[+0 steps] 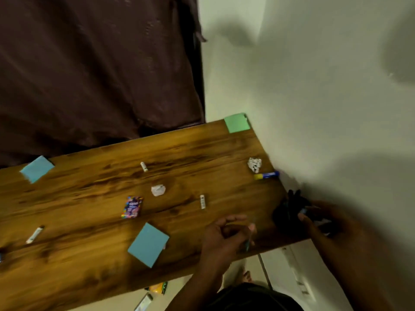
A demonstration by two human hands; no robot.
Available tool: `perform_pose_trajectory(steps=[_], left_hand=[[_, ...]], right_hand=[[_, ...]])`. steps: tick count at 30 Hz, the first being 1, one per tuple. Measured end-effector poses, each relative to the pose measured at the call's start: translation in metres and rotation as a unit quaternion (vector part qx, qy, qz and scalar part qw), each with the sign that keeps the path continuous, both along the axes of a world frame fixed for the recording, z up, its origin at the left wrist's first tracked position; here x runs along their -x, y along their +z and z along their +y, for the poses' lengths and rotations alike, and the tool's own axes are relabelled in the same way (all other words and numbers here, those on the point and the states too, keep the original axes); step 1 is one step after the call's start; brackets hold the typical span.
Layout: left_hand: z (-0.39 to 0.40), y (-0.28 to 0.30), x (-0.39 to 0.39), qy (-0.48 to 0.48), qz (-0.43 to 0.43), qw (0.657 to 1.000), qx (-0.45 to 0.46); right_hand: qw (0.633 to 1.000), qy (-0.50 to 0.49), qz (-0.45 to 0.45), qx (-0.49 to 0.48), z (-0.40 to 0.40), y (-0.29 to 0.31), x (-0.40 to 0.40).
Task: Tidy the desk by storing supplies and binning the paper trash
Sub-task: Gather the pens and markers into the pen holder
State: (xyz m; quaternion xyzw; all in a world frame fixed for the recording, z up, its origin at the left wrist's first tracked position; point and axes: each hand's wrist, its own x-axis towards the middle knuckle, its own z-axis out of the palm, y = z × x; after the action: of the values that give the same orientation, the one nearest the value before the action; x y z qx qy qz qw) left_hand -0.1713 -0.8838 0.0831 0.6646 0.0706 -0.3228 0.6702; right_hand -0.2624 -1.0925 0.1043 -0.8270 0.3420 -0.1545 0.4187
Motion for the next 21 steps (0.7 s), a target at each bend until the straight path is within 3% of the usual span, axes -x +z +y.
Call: perform_pose_trajectory(steps=[6, 9, 12, 17, 21], left_hand=[[-0.096, -0.023, 0.009, -0.088, -0.100, 0.989, -0.066], [-0.124, -0.025, 0.002, -0.152, -0.209, 0.953, -0.156], [-0.134, -0.030, -0.006, -0.174, -0.276, 0.915, -0.237], [-0.144, -0.041, -0.010, -0.214, -0.312, 0.877, -0.295], [-0.148, -0.041, -0.013, -0.190, -0.297, 0.887, -0.297]], right_hand=[[0.997, 0.038, 0.048, 0.048, -0.016, -0.026, 0.010], [0.992, 0.021, 0.094, 0.077, -0.022, -0.041, 0.009], [0.992, 0.033, 0.086, 0.082, -0.022, -0.054, 0.008], [0.980, 0.056, 0.058, 0.183, -0.027, -0.083, 0.003], [0.974, 0.057, 0.039, 0.217, -0.028, -0.090, -0.005]])
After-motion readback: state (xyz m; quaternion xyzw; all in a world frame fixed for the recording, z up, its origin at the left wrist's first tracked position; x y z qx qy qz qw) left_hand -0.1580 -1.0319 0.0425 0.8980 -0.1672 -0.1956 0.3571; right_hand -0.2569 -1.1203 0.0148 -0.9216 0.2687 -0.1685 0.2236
